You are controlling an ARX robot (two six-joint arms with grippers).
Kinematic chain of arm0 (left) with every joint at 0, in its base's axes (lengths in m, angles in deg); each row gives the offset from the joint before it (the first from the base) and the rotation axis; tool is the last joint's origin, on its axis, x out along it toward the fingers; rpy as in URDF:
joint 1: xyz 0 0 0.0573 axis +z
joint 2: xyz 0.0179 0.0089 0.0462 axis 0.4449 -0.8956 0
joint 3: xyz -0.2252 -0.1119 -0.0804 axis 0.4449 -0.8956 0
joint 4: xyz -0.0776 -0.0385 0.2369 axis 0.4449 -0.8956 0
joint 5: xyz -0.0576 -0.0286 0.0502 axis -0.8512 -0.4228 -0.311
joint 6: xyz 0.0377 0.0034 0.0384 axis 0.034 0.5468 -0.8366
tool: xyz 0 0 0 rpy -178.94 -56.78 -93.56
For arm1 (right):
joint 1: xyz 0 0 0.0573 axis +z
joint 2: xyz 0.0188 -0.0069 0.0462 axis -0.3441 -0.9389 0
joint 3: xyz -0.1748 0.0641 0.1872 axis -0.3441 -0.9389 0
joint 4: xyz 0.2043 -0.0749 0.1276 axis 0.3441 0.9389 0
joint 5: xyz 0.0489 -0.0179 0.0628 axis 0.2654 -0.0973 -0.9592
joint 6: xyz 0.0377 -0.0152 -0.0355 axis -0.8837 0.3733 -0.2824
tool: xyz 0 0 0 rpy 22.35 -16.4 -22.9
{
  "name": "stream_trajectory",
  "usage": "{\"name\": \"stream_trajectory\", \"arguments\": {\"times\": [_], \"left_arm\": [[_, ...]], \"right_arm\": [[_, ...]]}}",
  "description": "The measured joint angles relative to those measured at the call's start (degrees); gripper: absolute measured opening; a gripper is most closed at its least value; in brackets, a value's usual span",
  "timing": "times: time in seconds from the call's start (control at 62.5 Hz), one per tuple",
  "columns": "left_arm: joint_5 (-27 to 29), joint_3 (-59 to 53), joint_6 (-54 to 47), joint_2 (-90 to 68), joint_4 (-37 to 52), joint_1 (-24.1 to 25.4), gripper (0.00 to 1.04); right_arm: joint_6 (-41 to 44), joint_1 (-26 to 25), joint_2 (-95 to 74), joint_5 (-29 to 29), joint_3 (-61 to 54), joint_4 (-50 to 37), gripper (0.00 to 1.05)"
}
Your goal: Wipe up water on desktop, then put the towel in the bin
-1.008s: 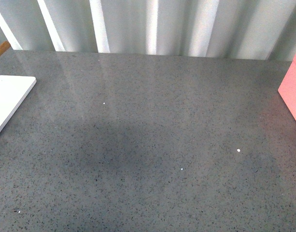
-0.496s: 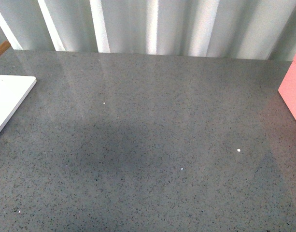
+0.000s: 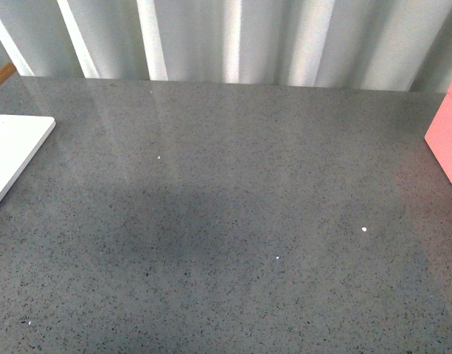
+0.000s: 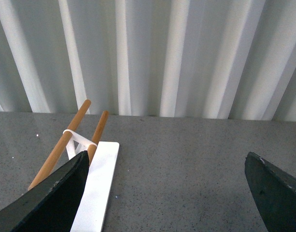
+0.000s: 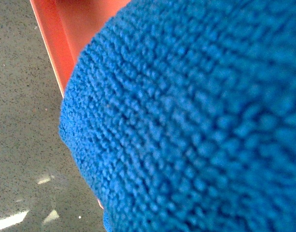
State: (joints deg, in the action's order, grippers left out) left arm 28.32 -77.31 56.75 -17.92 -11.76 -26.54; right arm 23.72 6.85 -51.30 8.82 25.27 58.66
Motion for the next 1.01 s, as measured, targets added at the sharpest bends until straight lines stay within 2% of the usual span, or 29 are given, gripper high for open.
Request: {"name": "stream_trajectory", "arguments": {"times": [0.368,0.72,0.896,1.008], "left_arm": [[0.02,0.0,0.0,0.0,0.0,0.0,0.98],[0.02,0.0,0.0,0.0,0.0,0.0,0.98],[0.02,0.0,0.0,0.0,0.0,0.0,0.98],[0.0,0.0,0.0,0.0,0.0,0.0,0.98]], "right_arm": [[0.74,-0.46,-1.62,0.02,-0.02,-1.38,0.06],[0.72,-0.46,-1.62,0.04,-0.02,-1.38,0.59],[0.72,-0.46,-1.62,0.04,-0.02,-1.38,0.98],[0.7,-0.46,-1.62,0.04,-0.02,-1.38,0.97]]}}
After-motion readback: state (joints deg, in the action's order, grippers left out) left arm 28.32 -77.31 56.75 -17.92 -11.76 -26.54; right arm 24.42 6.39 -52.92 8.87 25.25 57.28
